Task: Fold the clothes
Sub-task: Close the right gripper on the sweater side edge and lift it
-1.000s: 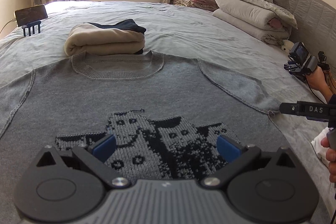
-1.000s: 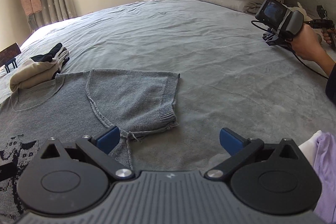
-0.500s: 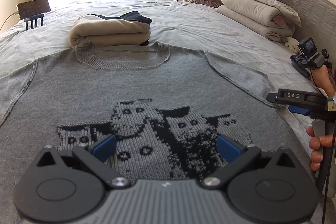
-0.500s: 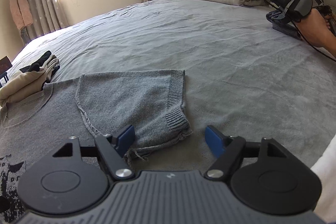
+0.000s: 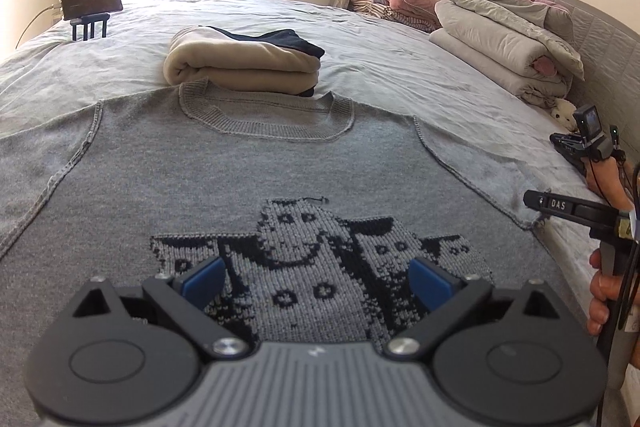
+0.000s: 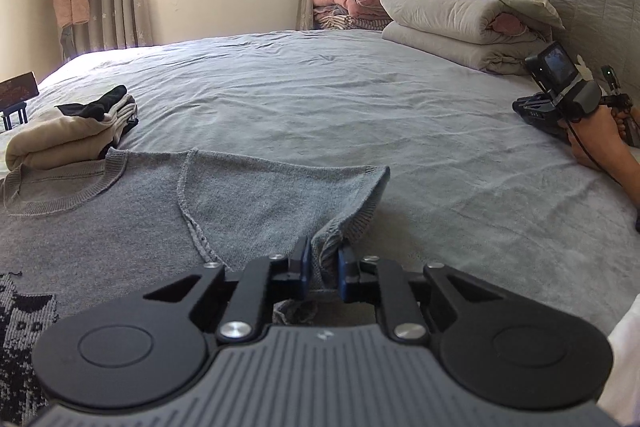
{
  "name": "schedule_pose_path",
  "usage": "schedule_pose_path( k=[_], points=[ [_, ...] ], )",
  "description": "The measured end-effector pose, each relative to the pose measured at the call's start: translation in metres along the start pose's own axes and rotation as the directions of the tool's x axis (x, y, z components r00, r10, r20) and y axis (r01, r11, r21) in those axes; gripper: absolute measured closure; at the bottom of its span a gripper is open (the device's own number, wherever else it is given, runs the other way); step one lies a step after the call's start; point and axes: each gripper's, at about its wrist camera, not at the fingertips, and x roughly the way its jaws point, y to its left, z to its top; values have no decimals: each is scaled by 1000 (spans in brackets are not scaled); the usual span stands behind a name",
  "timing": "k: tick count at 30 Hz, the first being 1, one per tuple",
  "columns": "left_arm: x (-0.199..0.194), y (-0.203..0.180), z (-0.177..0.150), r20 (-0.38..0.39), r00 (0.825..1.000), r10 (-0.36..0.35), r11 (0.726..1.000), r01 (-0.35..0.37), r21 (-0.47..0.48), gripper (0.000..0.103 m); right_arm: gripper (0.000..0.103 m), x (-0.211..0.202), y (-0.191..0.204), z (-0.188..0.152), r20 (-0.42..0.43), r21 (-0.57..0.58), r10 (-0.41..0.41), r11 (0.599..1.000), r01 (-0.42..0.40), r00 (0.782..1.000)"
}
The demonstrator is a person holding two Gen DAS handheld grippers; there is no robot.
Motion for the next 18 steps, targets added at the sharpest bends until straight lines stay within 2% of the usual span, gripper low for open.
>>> schedule_pose_path(
  k=[6, 9, 14, 18],
  points=[
    [-1, 2, -3, 34, 999, 19, 1000, -19, -21, 22, 89, -22, 30, 2, 101, -149, 61, 988, -46, 993],
    [-1, 3, -4, 49, 999, 21, 999, -19, -30, 28, 90, -33, 49, -3, 143, -256, 105, 965, -66, 984],
    [-1, 3, -4, 59, 998, -5, 999, 8, -46, 37, 90, -45, 77, -16, 180, -438, 185, 895, -90, 966],
    [0, 3, -4, 62, 998, -13, 999, 16, -52, 41, 93, -48, 94, -27, 141, -538, 279, 827, -163, 950]
  ],
)
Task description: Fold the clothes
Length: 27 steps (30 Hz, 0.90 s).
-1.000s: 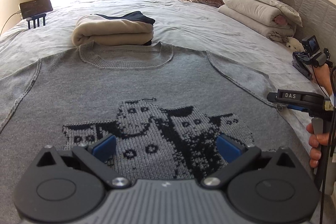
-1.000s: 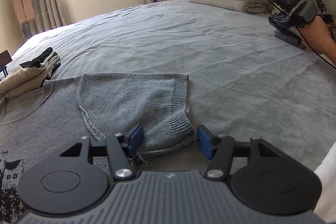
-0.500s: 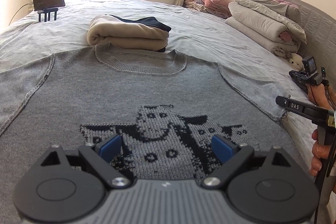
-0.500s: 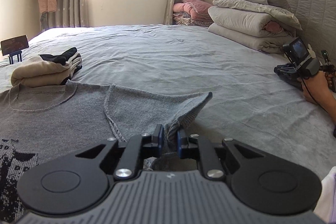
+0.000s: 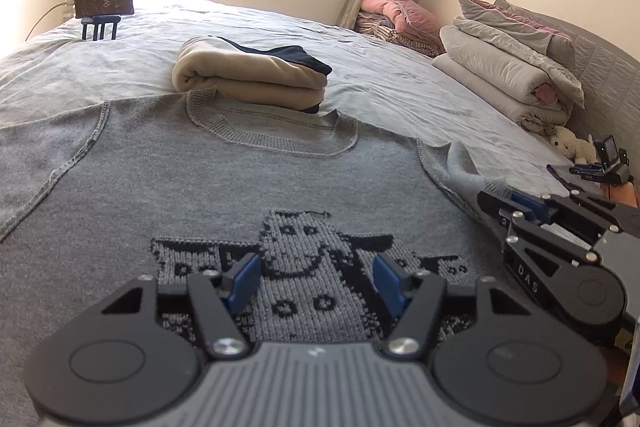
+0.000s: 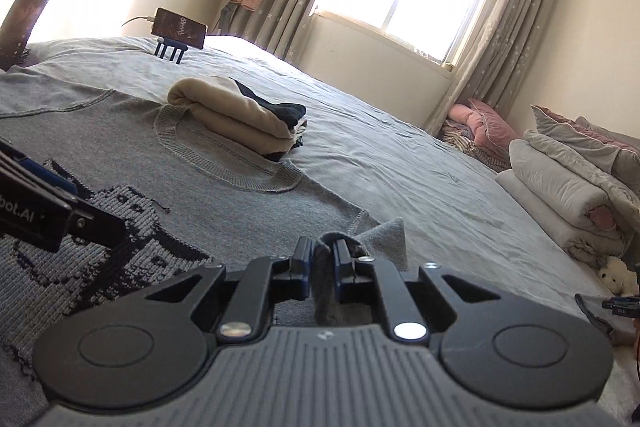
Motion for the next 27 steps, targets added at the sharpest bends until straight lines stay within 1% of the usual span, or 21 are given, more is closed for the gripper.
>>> schedule_pose_path(
  k=[2, 4, 7, 8, 11, 12, 14, 17, 20, 21, 25, 27],
  points=[
    [1, 0, -1, 0, 1000, 1, 1000, -1, 2, 41, 93, 3, 8, -1, -17, -31, 54, 998, -55, 998],
    [1, -1, -1, -1, 1000, 3, 1000, -3, 5, 41, 93, 8, 14, -4, -51, -45, 99, 994, -101, 994],
    [3, -3, 0, -3, 1000, -3, 1000, 3, 17, 41, 93, 14, 15, -8, -106, -36, 119, 992, -123, 987],
    [4, -4, 2, -4, 1000, -8, 1000, 8, 23, 41, 93, 12, 13, -8, -107, -20, 123, 992, -126, 987],
    [9, -12, 8, -7, 999, -40, 998, 40, 48, 41, 75, 5, 1, -4, -111, 40, 129, 991, -126, 985],
    [11, -16, 10, -14, 998, -54, 997, 54, 53, 41, 62, 1, -3, -3, -117, 45, 124, 992, -120, 985],
    [18, -26, 15, -33, 996, -84, 994, 86, 69, 41, 48, -8, -10, -3, -127, 42, 103, 994, -98, 986],
    [28, -49, 21, -57, 989, -139, 981, 145, 126, 42, 48, -20, -21, -4, -159, 41, 83, 996, -77, 984],
    [41, -74, 24, -73, 980, -183, 958, 194, 211, 42, 48, -24, -31, -7, -188, 66, 106, 993, -95, 976],
    [46, -82, 24, -78, 978, -194, 948, 207, 240, 44, 49, -24, -34, -7, -198, 72, 114, 992, -102, 974],
    [65, -100, 22, -107, 971, -215, 919, 238, 316, 51, 58, -23, -34, -15, -241, 51, 136, 991, -127, 961],
    [74, -104, 20, -109, 971, -210, 914, 235, 329, 55, 66, -20, -33, -20, -262, 36, 139, 990, -135, 955]
  ],
)
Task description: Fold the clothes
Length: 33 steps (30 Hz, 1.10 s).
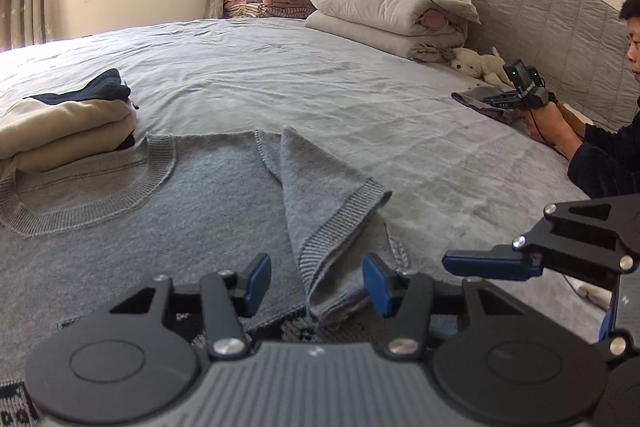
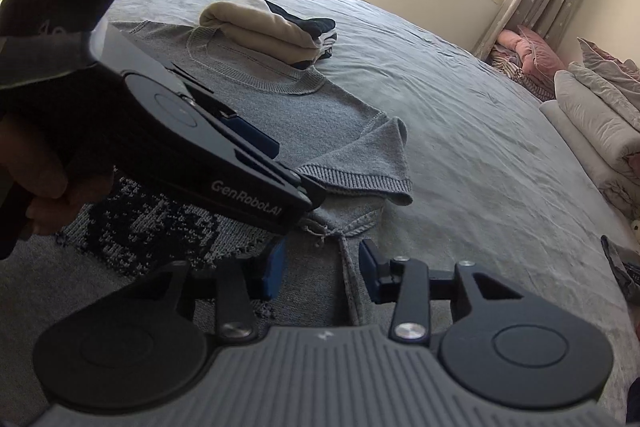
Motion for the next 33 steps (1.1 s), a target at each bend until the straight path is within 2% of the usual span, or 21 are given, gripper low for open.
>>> schedule_pose_path(
  k=[5, 7, 9, 15, 19, 24, 27, 33],
  points=[
    [15, 1, 3, 12, 999, 33, 999, -33, -21, 69, 84, 7, -1, -5, -20, 3, -13, 1000, 13, 1000],
    [17, 4, 4, 23, 999, 37, 998, -36, -46, 88, 91, 7, -2, -5, -19, 15, -21, 1000, 21, 1000],
    [16, 6, 4, 30, 998, 47, 996, -44, -80, 97, 98, 5, -3, -4, -13, 25, -30, 999, 30, 999],
    [-5, 18, 1, 100, 993, 64, 982, -45, -184, 98, 102, -5, -9, 3, 28, 101, -13, 995, 10, 1000],
    [-18, 28, -2, 134, 988, 75, 968, -40, -250, 98, 102, -11, -12, 7, 55, 157, 36, 987, -44, 998],
    [-26, 47, -7, 119, 989, 92, 939, -46, -341, 98, 103, -12, -12, 13, 79, 244, 107, 962, -123, 991],
    [-27, 57, -14, 90, 989, 119, 922, -76, -381, 98, 103, -8, -8, 14, 74, 253, 149, 954, -163, 986],
    [-22, 61, -24, 36, 983, 180, 927, -157, -342, 93, 102, 6, 6, 11, 17, 228, 177, 958, -176, 984]
  ],
)
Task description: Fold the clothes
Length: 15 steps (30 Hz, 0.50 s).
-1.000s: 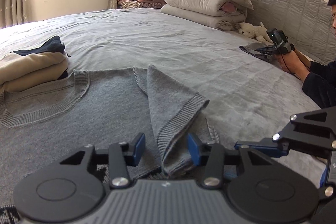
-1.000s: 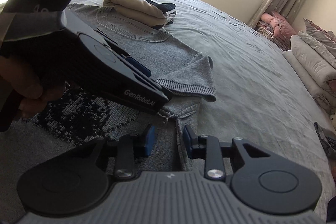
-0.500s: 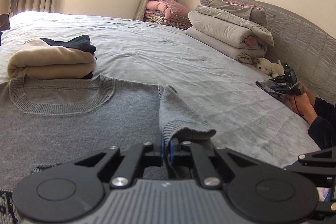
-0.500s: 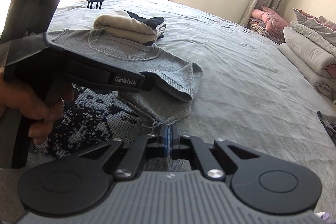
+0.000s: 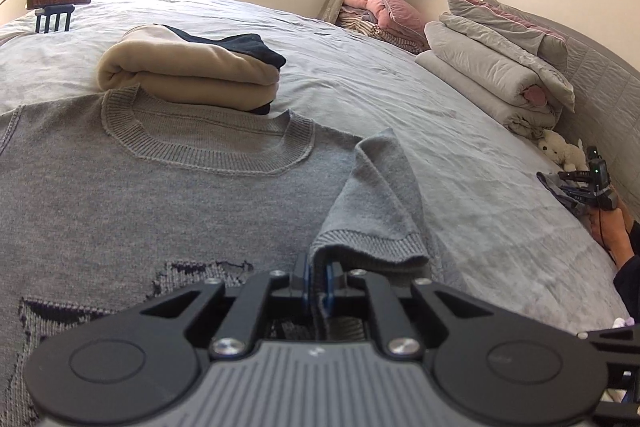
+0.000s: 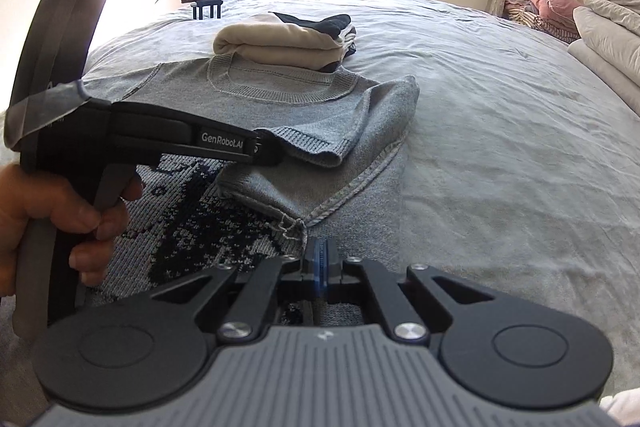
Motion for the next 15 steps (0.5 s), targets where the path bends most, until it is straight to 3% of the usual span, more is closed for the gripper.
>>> schedule_pose_path(
  k=[2, 4, 6, 13, 14, 15],
  points=[
    [0, -1, 0, 2, 1000, -3, 1000, 3, 21, 87, 101, 1, 1, -1, -1, -7, -5, 1000, 5, 1000],
    [1, -4, 1, 4, 1000, -3, 999, 3, 45, 69, 89, -2, 1, -2, 12, -5, -3, 1000, 3, 1000],
    [3, -10, 2, 4, 1000, -2, 997, 2, 83, 59, 89, -3, 1, -2, 20, -9, -14, 1000, 14, 1000],
    [16, -20, 10, 6, 1000, 17, 991, -18, 133, 60, 89, -3, 3, -3, 41, -19, -28, 999, 28, 999],
    [18, -19, 11, 6, 1000, 15, 992, -16, 127, 62, 89, -3, 3, -3, 43, -21, -30, 999, 31, 999],
    [19, -18, 12, 8, 1000, 16, 993, -17, 114, 72, 89, -4, 3, -3, 45, -22, -30, 999, 31, 999]
  ],
)
